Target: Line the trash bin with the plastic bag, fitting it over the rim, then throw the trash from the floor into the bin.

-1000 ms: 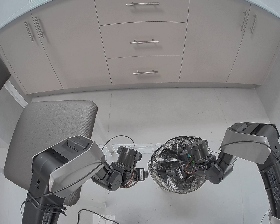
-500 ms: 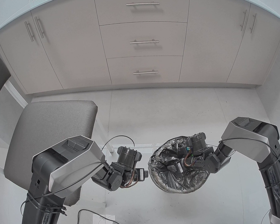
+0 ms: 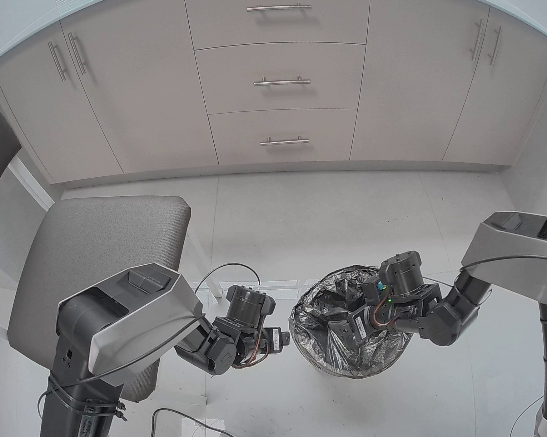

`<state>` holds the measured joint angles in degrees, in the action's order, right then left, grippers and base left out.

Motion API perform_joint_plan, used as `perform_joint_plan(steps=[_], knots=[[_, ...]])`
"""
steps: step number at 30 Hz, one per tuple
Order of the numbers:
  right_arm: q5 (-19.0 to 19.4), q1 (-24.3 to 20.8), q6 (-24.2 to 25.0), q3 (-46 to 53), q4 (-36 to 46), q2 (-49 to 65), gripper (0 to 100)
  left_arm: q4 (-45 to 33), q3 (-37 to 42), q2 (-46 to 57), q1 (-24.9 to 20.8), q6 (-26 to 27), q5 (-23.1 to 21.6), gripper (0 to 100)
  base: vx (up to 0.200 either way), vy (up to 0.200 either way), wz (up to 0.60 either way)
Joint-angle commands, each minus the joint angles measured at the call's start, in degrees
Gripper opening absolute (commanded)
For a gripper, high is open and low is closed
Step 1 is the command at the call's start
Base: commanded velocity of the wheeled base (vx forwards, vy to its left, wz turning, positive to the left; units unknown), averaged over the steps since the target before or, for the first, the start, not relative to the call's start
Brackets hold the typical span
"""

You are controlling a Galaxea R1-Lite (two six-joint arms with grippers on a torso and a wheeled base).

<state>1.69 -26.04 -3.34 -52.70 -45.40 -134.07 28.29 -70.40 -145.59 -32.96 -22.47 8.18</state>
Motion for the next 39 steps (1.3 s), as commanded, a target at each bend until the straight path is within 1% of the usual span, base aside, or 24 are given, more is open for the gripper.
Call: perform_joint_plan(steps=[1,2,4,7,11,12,13,14,15,16,18,20,22,23,26,27,28,29,30,31,33,37,39], knots=[[-0.46,-1.73,1.76,10.16,-2.59,16.21,100,1.15,6.68,9.19,-2.28,-0.65,-0.09,100,0.0,0.0,0.0],[-0.46,-1.73,1.76,10.51,-2.59,16.91,100,1.15,7.21,9.98,-2.46,-0.56,-0.09,100,0.0,0.0,0.0],[-0.38,-1.73,2.55,12.45,-2.41,22.36,100,1.15,11.69,17.27,-3.25,0.06,-0.01,100,0.0,0.0,0.0],[-0.64,-1.65,4.04,12.97,-1.8,26.93,100,0.97,15.82,25.53,-2.81,0.76,0.08,100,0.0,0.0,0.0],[-1.69,-0.5,5.1,14.38,-2.06,30.01,100,0.18,20.74,36.96,0.27,3.66,0.7,100,0.0,0.0,0.0],[-2.22,0.38,5.54,14.73,-2.41,30.27,100,0.27,22.41,41.27,1.41,4.63,1.49,100,0.0,0.0,0.0],[-2.22,0.55,5.63,14.82,-2.5,30.27,100,0.27,22.76,42.32,1.76,4.8,1.75,100,0.0,0.0,0.0],[-1.87,1.96,6.42,15.52,-3.03,30.36,100,0.18,24.43,48.47,3.52,5.68,3.42,100,0.0,0.0,0.0],[-1.87,2.04,6.5,15.61,-3.12,30.36,100,0.18,24.61,48.91,3.7,5.77,3.6,100,0.0,0.0,0.0],[-1.08,3.89,7.82,15.61,-4.79,30.27,100,-0.08,26.1,55.77,5.98,6.73,4.48,100,0.0,0.0,0.0],[-0.02,5.56,10.02,15.26,-8.48,30.01,100,-0.96,28.3,63.94,9.41,7.97,4.65,100,0.0,0.0,0.0],[0.15,6.88,12.22,14.56,-11.64,29.48,100,-3.16,30.23,71.59,13.8,8.32,4.56,100,0.0,0.0,0.0],[0.15,7.85,13.18,13.59,-12.61,29.13,100,-5.35,31.2,77.21,17.41,8.32,4.48,100,0.0,0.0,0.0],[0.15,8.64,13.8,12.53,-12.87,28.87,100,-7.82,31.64,81.78,21.19,8.32,4.21,100,0.0,0.0,0.0],[0.24,9.96,15.12,10.6,-12.87,28.6,100,-14.06,31.82,90.84,28.92,8.58,3.86,100,0.0,0.0,0.0],[0.15,9.96,15.21,10.51,-12.87,28.6,100,-14.41,31.82,91.28,29.27,8.58,3.77,100,0.0,0.0,0.0],[0.24,10.22,16.0,9.81,-12.87,28.52,100,-18.89,31.82,96.81,32.61,8.58,2.63,100,0.0,0.0,0.0],[0.24,10.31,16.44,9.55,-12.96,28.52,100,-22.23,32.08,100.42,34.02,8.49,1.58,100,0.0,0.0,0.0],[0.24,10.31,16.44,9.55,-12.96,28.52,100,-22.23,32.08,100.42,34.02,8.49,1.58,100,0.0,0.0,0.0],[0.24,10.39,16.96,9.63,-12.96,28.6,100,-27.33,32.61,105.87,34.9,8.4,0.35,100,0.0,0.0,0.0],[0.24,10.31,17.58,9.63,-13.05,28.43,100,-31.81,33.84,111.93,34.9,8.4,0.43,100,0.0,0.0,0.0],[0.24,10.31,17.67,9.55,-13.23,28.69,100,-35.33,37.09,120.72,35.07,8.4,0.78,100,0.0,0.0,0.0],[0.24,10.39,17.75,9.63,-13.49,28.95,100,-35.59,40.34,125.29,35.25,8.49,2.19,100,0.0,0.0,0.0]])
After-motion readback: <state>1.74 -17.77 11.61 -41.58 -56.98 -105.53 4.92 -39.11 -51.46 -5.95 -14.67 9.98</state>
